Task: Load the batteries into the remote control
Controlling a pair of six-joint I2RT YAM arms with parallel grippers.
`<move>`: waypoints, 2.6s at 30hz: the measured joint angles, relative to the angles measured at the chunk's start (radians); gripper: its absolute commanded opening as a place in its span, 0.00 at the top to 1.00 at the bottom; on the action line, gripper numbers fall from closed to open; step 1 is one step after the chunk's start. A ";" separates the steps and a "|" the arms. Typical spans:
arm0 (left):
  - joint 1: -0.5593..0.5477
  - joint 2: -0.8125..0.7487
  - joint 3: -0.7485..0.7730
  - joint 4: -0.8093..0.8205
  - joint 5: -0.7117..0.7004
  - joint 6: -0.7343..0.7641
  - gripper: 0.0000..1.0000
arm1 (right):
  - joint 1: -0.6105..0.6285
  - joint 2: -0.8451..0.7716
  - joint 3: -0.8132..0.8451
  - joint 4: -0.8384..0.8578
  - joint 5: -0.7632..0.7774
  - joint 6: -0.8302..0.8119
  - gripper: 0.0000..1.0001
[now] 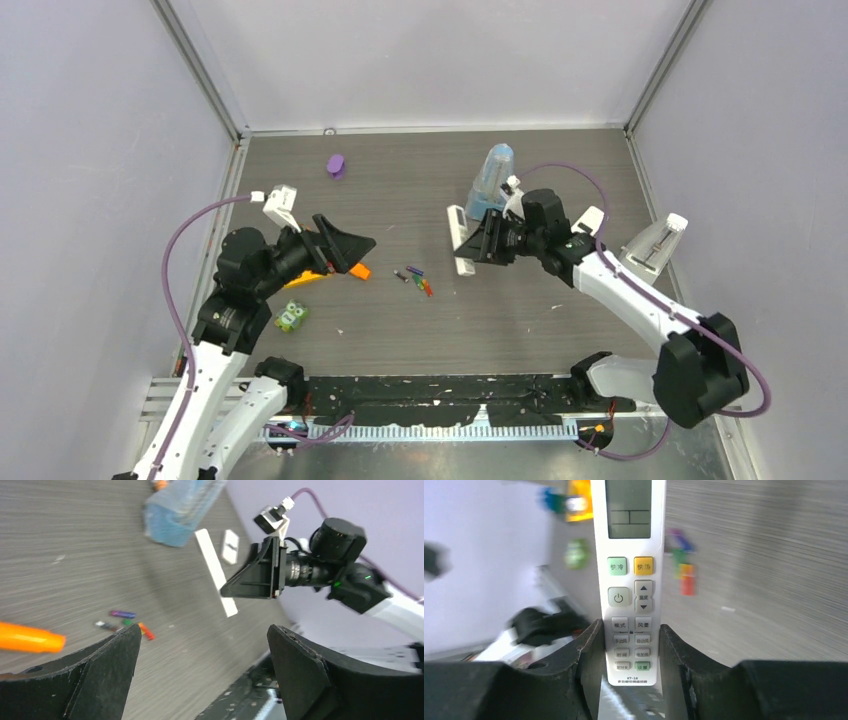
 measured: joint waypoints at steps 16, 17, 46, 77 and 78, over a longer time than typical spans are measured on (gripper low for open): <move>-0.047 0.180 -0.019 0.607 0.304 -0.415 0.01 | 0.263 -0.045 0.088 0.715 -0.393 0.541 0.79; -0.047 0.182 -0.033 0.646 0.314 -0.437 0.03 | 0.269 -0.040 0.092 0.727 -0.396 0.550 0.79; -0.092 0.188 0.080 0.207 0.063 -0.412 1.00 | 0.497 -0.087 0.159 0.251 0.192 0.151 0.03; -0.096 0.103 0.174 -0.083 0.004 -0.280 0.08 | 0.742 0.128 0.451 -0.008 0.513 -0.079 0.95; -0.096 0.085 0.171 -0.060 0.026 -0.260 0.07 | 0.716 0.105 0.442 0.002 0.448 -0.070 0.95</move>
